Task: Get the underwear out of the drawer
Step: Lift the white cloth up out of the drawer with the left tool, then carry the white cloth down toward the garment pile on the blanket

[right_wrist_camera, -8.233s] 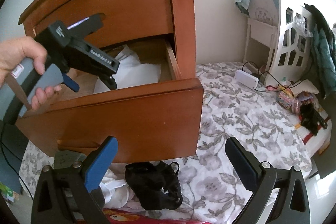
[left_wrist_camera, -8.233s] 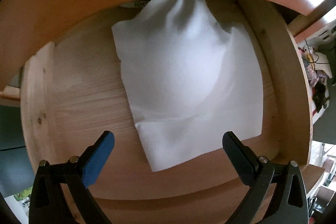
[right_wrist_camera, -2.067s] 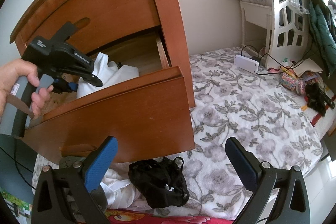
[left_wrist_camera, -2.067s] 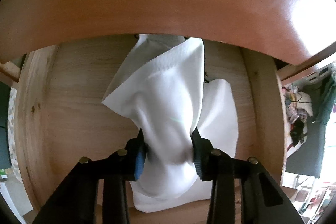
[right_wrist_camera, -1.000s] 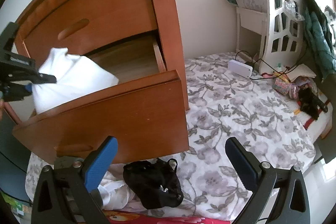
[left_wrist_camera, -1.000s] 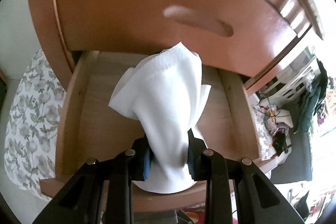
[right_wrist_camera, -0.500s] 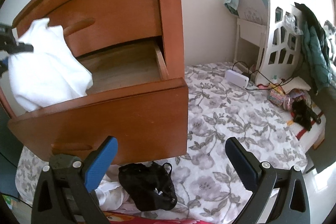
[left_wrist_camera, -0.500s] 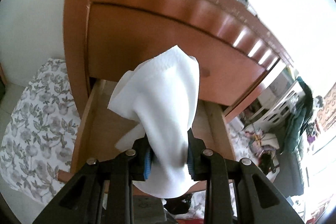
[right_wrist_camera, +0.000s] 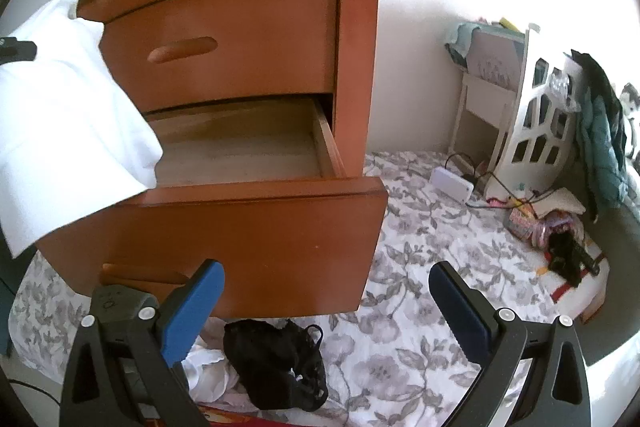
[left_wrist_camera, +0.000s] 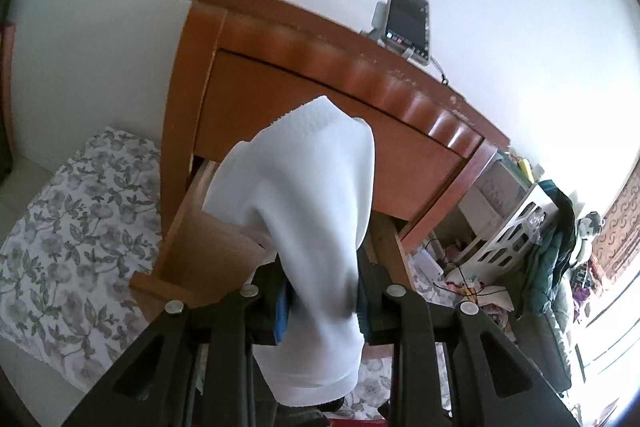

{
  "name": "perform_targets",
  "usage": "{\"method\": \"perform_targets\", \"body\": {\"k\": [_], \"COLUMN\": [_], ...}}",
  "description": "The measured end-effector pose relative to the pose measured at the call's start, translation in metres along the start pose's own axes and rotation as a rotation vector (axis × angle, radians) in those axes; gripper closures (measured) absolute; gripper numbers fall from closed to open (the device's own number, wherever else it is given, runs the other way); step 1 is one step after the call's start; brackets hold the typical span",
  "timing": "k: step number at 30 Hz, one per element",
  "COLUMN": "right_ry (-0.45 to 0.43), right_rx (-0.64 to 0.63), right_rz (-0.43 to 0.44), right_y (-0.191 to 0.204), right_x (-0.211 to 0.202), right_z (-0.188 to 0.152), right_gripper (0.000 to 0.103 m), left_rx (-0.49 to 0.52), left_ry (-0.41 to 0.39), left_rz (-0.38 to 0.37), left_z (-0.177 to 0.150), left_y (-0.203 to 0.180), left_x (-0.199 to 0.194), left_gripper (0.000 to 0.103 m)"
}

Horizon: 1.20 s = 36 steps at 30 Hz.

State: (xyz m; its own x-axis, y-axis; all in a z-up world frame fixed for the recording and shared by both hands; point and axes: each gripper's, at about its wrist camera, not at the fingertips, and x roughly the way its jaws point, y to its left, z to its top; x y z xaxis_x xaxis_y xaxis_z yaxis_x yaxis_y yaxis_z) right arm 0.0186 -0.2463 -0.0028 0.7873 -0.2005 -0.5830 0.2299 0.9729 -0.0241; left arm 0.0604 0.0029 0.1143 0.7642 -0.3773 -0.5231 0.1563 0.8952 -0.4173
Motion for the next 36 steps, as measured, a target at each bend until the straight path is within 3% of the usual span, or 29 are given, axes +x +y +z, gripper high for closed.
{"method": "perform_targets", "body": {"k": [15, 24, 29, 36], "right_ry": [-0.056, -0.072, -0.073, -0.090], "right_rx": [-0.069, -0.116, -0.131, -0.115], "right_rz": [0.003, -0.005, -0.006, -0.007], "right_y": [0.013, 0.022, 0.024, 0.020], "right_x": [-0.012, -0.017, -0.020, -0.026], "right_z": [-0.002, -0.004, -0.006, -0.007], "right_gripper": [0.000, 0.000, 0.000, 0.000], "left_rx": [-0.019, 0.025, 0.052, 0.062], "left_ry": [-0.116, -0.152, -0.109, 0.007], "left_rz": [-0.038, -0.108, -0.129, -0.140], "left_z": [-0.024, -0.030, -0.038, -0.053], "left_y": [0.009, 0.004, 0.001, -0.002], "left_x": [-0.089, -0.130, -0.128, -0.095], "left_gripper": [0.075, 0.074, 0.074, 0.073]}}
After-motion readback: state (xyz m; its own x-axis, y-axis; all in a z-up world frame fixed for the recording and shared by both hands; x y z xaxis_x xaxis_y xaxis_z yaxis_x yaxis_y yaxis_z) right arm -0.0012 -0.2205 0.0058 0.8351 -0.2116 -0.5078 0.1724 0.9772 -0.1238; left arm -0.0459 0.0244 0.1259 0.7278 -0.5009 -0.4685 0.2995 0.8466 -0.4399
